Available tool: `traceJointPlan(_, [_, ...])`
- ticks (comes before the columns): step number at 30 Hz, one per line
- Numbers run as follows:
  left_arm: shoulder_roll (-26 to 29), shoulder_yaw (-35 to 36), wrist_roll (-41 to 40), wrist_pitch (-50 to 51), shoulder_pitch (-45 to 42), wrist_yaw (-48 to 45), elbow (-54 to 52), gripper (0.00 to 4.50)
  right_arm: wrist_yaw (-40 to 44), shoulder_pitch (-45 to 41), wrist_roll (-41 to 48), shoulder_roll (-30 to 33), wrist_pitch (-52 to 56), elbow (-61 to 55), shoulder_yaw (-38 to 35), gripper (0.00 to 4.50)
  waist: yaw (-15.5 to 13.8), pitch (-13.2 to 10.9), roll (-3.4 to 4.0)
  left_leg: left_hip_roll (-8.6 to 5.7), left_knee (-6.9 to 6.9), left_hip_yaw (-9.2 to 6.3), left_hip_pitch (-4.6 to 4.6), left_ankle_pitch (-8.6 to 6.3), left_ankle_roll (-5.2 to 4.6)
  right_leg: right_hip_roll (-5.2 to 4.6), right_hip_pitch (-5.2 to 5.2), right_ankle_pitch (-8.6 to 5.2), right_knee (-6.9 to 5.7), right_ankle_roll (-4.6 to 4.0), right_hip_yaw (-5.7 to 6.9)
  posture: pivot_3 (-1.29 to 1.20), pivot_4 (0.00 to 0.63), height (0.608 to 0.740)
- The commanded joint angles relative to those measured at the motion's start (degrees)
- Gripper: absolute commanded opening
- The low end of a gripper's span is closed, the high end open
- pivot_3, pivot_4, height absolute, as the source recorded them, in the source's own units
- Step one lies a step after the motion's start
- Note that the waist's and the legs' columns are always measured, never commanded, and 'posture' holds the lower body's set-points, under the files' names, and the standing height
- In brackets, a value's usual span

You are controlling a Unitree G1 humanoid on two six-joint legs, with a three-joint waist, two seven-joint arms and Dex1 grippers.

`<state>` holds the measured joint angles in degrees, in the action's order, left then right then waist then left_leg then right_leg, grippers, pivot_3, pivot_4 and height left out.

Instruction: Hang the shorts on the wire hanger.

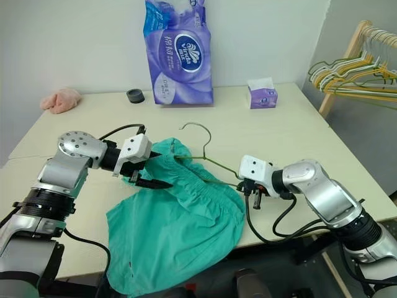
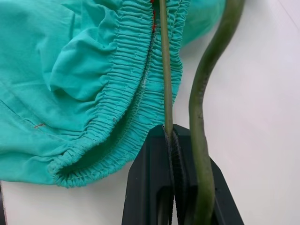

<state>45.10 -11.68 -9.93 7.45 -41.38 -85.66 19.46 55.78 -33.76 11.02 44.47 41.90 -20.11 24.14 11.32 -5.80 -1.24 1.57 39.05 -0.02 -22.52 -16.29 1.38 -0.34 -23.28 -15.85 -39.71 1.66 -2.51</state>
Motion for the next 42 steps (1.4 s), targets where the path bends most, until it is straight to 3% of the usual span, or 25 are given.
traceJointPlan(1, [-0.23, 1.37, -1.59, 1.98, 0.33, -0.01, -2.44, 2.15, 0.60, -0.93, -0.30, -0.07, -1.30, -2.71, -1.47, 0.00, 0.03, 0.00, 0.00, 0.00, 0.00, 0.00, 0.00, 0.00, 0.00, 0.00, 0.00, 0.00, 0.00, -0.01, -0.01, -0.21, 0.038, 0.740])
traceJointPlan(5, [-0.63, 1.72, -2.33, 3.80, 1.33, 0.31, -4.16, 0.88, 0.91, -0.93, -0.72, -0.31, -1.42, -3.11, -1.59, 0.00, 0.17, 0.00, 0.00, 0.00, 0.00, 0.03, 0.01, 0.00, 0.00, 0.00, -0.01, 0.02, -0.02, -0.05, -0.02, -0.22, 0.040, 0.740])
traceJointPlan(9, [-0.83, 2.11, -3.06, 5.98, 2.21, 0.37, -5.65, 0.05, 2.20, -1.88, -1.68, -0.36, -3.41, -3.10, -0.81, 0.00, 0.12, 0.00, 0.00, 0.00, 0.00, 0.02, 0.00, 0.00, 0.00, -0.01, -0.01, 0.02, -0.03, -0.05, -0.03, -0.22, 0.040, 0.740])
traceJointPlan(13, [-0.83, 2.78, -3.21, 7.51, 2.31, 1.00, -5.77, 0.00, 4.38, -1.56, -2.42, 0.65, -5.19, -2.60, -0.93, 0.00, 0.12, 0.00, 0.00, -0.01, 0.01, 0.02, 0.03, 0.00, 0.00, 0.00, -0.01, 0.02, -0.07, -0.04, -0.01, -0.21, 0.044, 0.740])
traceJointPlan(16, [-0.81, 3.37, -3.40, 8.26, 2.19, 1.65, -5.18, 0.00, 5.40, -0.94, -3.77, 2.68, -7.61, -1.41, -1.51, 0.70, 0.11, 0.00, 0.00, -0.01, 0.00, 0.05, 0.03, 0.00, 0.00, 0.00, -0.01, 0.02, -0.07, -0.04, -0.01, -0.21, 0.046, 0.740])
traceJointPlan(22, [-0.23, 3.69, -3.53, 8.53, 2.66, 2.75, -4.23, 0.00, 6.98, -0.53, -5.26, 8.61, -10.86, 3.74, -6.09, 2.77, 0.01, 0.00, 0.00, -0.02, 0.01, 0.05, 0.04, 0.00, 0.00, -0.01, -0.01, 0.02, -0.07, -0.05, -0.01, -0.21, 0.050, 0.740])
traceJointPlan(27, [0.86, 4.28, -3.20, 7.71, 3.08, 4.08, -2.86, 0.00, 9.32, 5.04, -1.58, 15.65, -7.60, 5.89, -13.57, 4.43, -0.10, 0.00, -0.01, -0.02, 0.00, 0.08, 0.04, 0.00, 0.00, -0.04, -0.01, 0.02, -0.03, -0.05, -0.03, -0.22, 0.055, 0.740])
traceJointPlan(29, [0.96, 4.70, -3.32, 7.70, 3.06, 4.63, -2.34, 0.00, 7.65, 9.01, 2.08, 14.39, -3.78, 4.38, -18.25, 4.47, -0.08, 0.00, -0.01, -0.01, -0.01, 0.07, 0.05, 0.00, 0.00, -0.03, -0.01, 0.02, -0.05, -0.06, -0.04, -0.23, 0.059, 0.740])
traceJointPlan(33, [0.66, 5.13, -3.50, 7.87, 2.75, 5.40, -1.86, 0.00, 1.42, 17.41, 15.17, 3.94, 10.59, -4.96, -27.62, 4.47, 0.21, 0.04, -0.06, 0.07, -0.02, 0.09, 0.17, 0.00, 0.00, 0.13, 0.06, 0.01, -0.13, -0.04, -0.10, -0.23, 0.064, 0.740])
traceJointPlan(37, [0.28, 4.92, -3.40, 7.83, 2.28, 5.80, -1.59, 0.00, -7.77, 23.82, 18.99, -4.71, 19.32, -13.43, -27.84, 4.47, 0.21, 0.03, -0.06, 0.09, -0.04, 0.06, 0.19, 0.00, 0.00, 0.16, 0.05, -0.05, -0.20, -0.01, -0.15, -0.23, 0.069, 0.740])
traceJointPlan(42, [0.23, 4.98, -3.45, 7.87, 2.19, 5.81, -1.70, 0.00, -14.31, 27.35, 23.72, -10.54, 26.71, -18.22, -29.59, 4.47, -0.07, 0.03, -0.05, 0.04, -0.03, 0.12, 0.18, 0.00, 0.00, 0.10, 0.05, -0.16, -0.17, 0.19, -0.14, -0.23, 0.072, 0.740])
